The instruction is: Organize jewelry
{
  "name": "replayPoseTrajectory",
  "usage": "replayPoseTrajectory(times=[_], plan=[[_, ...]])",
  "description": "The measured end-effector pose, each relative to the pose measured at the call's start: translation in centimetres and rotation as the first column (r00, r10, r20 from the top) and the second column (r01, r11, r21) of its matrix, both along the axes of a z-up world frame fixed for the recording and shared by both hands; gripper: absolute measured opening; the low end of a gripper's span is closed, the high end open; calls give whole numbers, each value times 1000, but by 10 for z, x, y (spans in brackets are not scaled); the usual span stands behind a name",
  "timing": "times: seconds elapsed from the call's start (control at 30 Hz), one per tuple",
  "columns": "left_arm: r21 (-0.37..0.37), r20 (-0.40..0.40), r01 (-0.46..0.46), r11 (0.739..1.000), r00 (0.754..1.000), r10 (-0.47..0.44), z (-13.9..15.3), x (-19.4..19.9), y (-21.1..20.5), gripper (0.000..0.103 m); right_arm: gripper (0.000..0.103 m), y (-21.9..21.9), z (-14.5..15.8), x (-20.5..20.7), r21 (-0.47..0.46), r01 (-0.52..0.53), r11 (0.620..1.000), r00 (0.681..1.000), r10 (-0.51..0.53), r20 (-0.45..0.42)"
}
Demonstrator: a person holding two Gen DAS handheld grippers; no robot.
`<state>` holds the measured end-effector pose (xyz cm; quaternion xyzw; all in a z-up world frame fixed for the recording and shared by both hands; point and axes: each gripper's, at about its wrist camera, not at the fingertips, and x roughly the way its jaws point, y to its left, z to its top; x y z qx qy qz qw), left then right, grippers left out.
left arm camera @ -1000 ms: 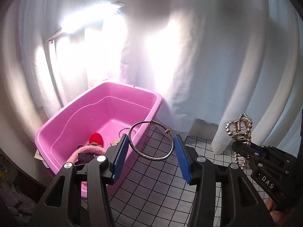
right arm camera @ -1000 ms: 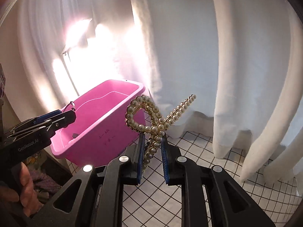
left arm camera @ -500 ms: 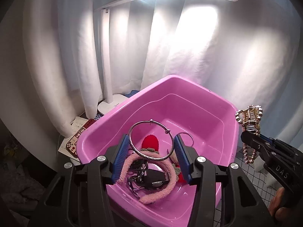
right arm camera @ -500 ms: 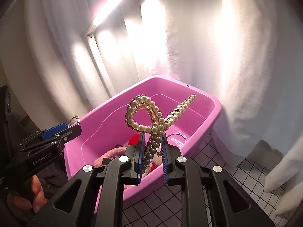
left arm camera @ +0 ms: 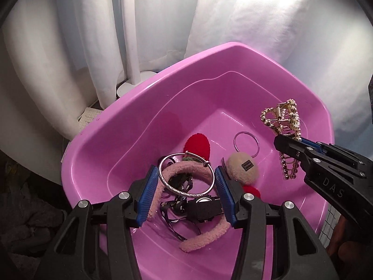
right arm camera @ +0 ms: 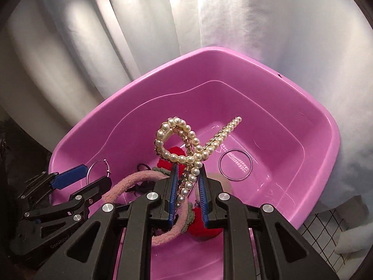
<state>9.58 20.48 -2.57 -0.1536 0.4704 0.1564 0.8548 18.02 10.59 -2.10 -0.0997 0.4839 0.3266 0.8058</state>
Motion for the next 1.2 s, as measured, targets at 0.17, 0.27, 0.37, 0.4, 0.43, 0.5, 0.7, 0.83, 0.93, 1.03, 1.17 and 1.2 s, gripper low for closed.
replayPoseTrajectory(times=[0.17,0.27,0.37,0.4,0.43,0.5,0.7,0.83,0.93,1.03,1.17,1.2], plan=[[31,-26,14,999,1000,-13,-3,4,-4,64,36,3,-4,9,-39,20,999,1000,-21,-14],[23,-20,-3,1000,1000,3,-2,4,-1,83,60,1,6,10,-29,37,999,999,-36,30],[0,-38,-14,1000,999,14,-4,4,3,87,60,-1,11,9,-43,41,998,998,-39,56],[1,-39,-12,1000,999,13,-4,5,4,88,60,-3,10,9,-42,44,998,998,-42,56],[8,-41,-12,1000,999,12,-3,5,3,90,60,-4,10,9,-41,46,998,998,-44,54],[21,-42,-13,1000,999,13,-2,4,2,95,60,-5,10,8,-36,51,998,997,-49,52],[31,-54,-19,999,998,21,0,1,2,96,60,-10,12,7,-24,66,998,997,-65,46],[56,-58,-26,998,998,30,2,0,1,96,60,-13,13,4,-15,75,997,996,-74,48],[61,-61,-33,998,997,37,2,-1,1,96,60,-14,14,0,-8,75,997,996,-74,55],[68,-54,-40,997,998,44,4,-3,1,96,60,-14,16,-5,-8,76,997,995,-75,63],[74,-44,-41,996,998,44,7,-5,2,96,60,-15,19,-9,-9,77,997,994,-77,73],[76,-42,-41,996,998,44,8,-6,2,96,60,-15,20,-11,-8,78,997,994,-77,75]])
